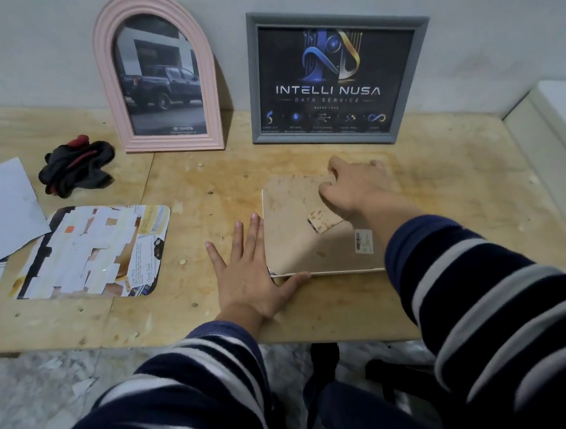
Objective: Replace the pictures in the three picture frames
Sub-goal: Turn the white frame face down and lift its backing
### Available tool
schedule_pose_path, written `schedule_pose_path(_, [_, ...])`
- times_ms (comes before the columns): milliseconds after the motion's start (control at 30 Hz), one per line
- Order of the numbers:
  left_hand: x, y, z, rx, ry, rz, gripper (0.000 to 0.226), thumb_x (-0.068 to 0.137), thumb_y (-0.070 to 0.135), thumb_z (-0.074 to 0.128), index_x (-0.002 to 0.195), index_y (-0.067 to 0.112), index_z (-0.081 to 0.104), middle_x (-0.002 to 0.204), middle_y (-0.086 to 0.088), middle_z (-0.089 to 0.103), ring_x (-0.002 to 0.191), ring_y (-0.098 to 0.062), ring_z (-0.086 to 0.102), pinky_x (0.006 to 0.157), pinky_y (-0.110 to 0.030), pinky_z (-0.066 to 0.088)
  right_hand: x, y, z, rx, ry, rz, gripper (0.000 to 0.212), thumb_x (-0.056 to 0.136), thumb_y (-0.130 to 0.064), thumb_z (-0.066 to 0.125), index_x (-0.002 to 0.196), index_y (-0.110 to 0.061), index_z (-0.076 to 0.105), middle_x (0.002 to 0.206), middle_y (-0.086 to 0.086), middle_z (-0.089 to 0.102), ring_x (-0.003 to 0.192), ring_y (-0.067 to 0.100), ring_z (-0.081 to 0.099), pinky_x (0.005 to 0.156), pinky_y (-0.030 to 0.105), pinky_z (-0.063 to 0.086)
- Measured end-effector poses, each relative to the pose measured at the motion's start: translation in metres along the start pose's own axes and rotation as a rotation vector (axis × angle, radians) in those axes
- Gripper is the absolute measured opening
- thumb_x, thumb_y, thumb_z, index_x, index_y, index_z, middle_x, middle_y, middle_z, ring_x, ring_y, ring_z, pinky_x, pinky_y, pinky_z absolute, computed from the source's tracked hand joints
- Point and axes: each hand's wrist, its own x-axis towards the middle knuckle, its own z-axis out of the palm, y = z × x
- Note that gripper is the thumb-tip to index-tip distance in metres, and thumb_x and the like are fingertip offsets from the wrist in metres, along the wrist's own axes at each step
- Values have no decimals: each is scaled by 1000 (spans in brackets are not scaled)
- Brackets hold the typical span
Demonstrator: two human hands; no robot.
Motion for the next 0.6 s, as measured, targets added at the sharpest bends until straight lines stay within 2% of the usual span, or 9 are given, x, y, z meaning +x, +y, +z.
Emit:
schedule_pose_path(67, [0, 0, 0, -4, 2, -1, 117, 63, 96, 5, 148, 21, -28, 154, 12, -34, 144, -14, -26, 111, -64, -11, -1, -1, 0, 18, -1, -3, 34, 87, -42, 35, 115, -25, 45, 73, 0, 61, 74, 22, 55, 94, 42, 32])
schedule_pose_path(133, [0, 0, 1, -10, 4, 0, 118, 63, 96, 4, 148, 21, -27, 154, 13, -34, 144, -14, -27, 111, -64, -11, -2, 0, 0, 42, -35, 7, 36, 87, -41, 36, 118, -25, 45, 83, 3, 62, 84, 25, 53, 92, 43, 32])
schedule_pose_path(200, [0, -1, 1, -17, 6, 4, 118, 62, 96, 3, 149, 21, -26, 154, 13, -33, 144, -14, -27, 111, -64, -10, -2, 2, 3, 36, -65, 26, 43, 90, -44, 36, 128, -28, 44, 111, 8, 62, 107, 29, 50, 101, 46, 28])
schedule_pose_path(267, [0, -1, 1, -27, 16, 8, 118, 63, 96, 4, 149, 20, -25, 154, 12, -32, 144, -14, -26, 111, -64, -10, -5, 7, 10, 38, -11, 61, 47, 93, -49, 32, 136, -33, 41, 139, 9, 48, 132, 30, 36, 113, 52, 16])
schedule_pose_path(333, [0, -2, 2, -30, 21, 11, 118, 63, 96, 3, 149, 20, -25, 154, 12, -33, 144, -14, -25, 111, -64, -11, -15, 14, 17, 145, 83, 181, 50, 97, -48, 28, 145, -33, 32, 153, 9, 31, 143, 31, 21, 116, 54, 8])
schedule_pose_path(400, [1, -3, 3, -33, 31, 12, 118, 63, 97, 3, 149, 20, -26, 154, 11, -32, 145, -14, -25, 111, -65, -10, -28, 20, 23, 343, 100, 399, 53, 101, -43, 26, 150, -25, 22, 156, 9, 24, 144, 32, 19, 115, 52, 15])
schedule_pose_path(467, [1, -2, 3, -37, 35, 18, 118, 63, 97, 2, 148, 20, -27, 155, 11, -32, 145, -13, -24, 111, -65, -10, -40, 24, 30, 498, 60, 555, 51, 102, -38, 27, 149, -17, 27, 152, 12, 31, 139, 33, 27, 110, 49, 27])
schedule_pose_path(533, [1, -2, 3, -39, 38, 18, 118, 64, 97, 3, 149, 20, -26, 155, 11, -30, 146, -13, -22, 111, -64, -10, -47, 26, 37, 603, 67, 579, 43, 103, -31, 29, 141, -13, 39, 144, 12, 41, 133, 32, 33, 106, 47, 34])
schedule_pose_path(600, [1, -3, 4, -38, 45, 18, 118, 64, 97, 3, 149, 21, -25, 156, 11, -29, 146, -14, -21, 111, -64, -9, -50, 27, 39, 701, 107, 583, 40, 103, -27, 31, 139, -16, 43, 142, 10, 44, 132, 31, 35, 105, 45, 35])
